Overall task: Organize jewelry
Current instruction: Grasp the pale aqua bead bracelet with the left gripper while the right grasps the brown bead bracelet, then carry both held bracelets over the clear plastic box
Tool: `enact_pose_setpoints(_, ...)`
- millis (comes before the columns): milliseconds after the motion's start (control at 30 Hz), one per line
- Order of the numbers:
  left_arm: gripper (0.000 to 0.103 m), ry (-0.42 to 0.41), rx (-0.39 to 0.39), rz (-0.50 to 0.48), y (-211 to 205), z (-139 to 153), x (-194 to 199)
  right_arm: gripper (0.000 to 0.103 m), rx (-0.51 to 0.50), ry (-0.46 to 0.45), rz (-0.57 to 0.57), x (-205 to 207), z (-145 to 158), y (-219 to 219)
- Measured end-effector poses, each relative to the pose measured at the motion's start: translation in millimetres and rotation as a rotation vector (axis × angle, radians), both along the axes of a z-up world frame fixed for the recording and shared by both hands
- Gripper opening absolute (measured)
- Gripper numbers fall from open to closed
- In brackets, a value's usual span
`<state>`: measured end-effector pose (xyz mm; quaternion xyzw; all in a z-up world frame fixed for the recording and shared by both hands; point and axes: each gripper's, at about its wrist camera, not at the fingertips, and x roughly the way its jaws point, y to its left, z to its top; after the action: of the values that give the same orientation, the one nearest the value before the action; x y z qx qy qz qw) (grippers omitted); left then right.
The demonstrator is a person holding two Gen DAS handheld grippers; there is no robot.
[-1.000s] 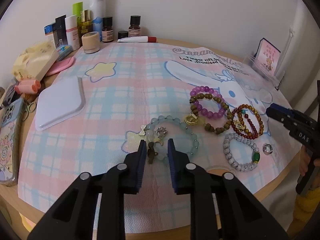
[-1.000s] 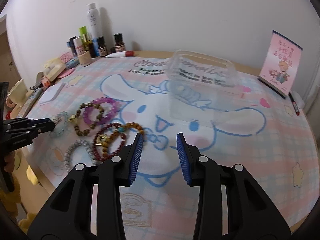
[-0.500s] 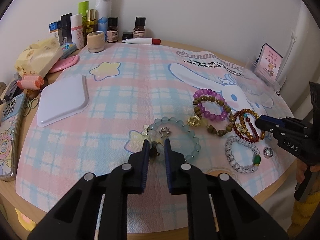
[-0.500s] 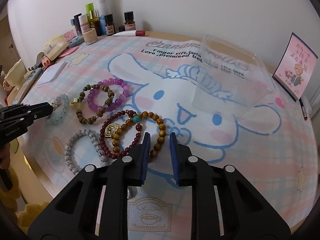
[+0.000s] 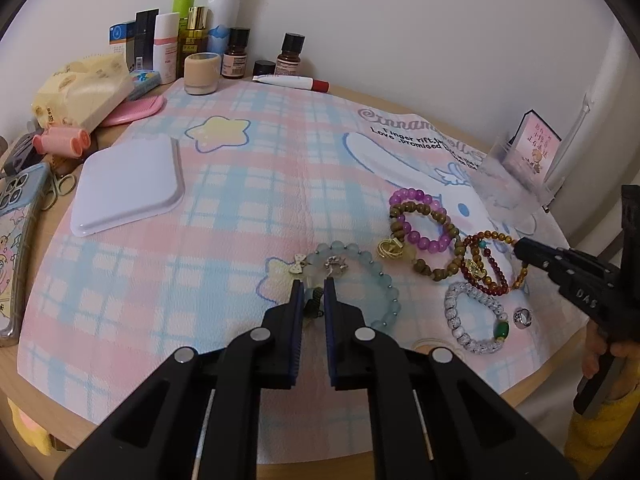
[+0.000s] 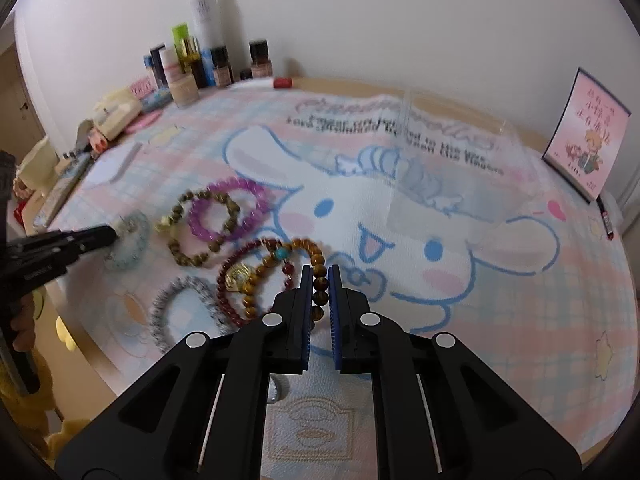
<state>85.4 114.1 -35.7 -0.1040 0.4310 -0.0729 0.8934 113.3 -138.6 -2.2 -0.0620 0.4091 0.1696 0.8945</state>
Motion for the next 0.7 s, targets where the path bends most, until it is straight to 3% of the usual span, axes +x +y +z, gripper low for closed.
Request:
enact_pose_setpoints(433,0.010,-0.150,-0.045,-0.054,-2,49,-7,0.007,0.026,-0.138,0.029,-16,49,3)
enact_pose_setpoints(700,0.010,-0.209,-0.158,-0.139,-9,81,10,0.007,0.044,-0.214,0.023,-14,79,-4)
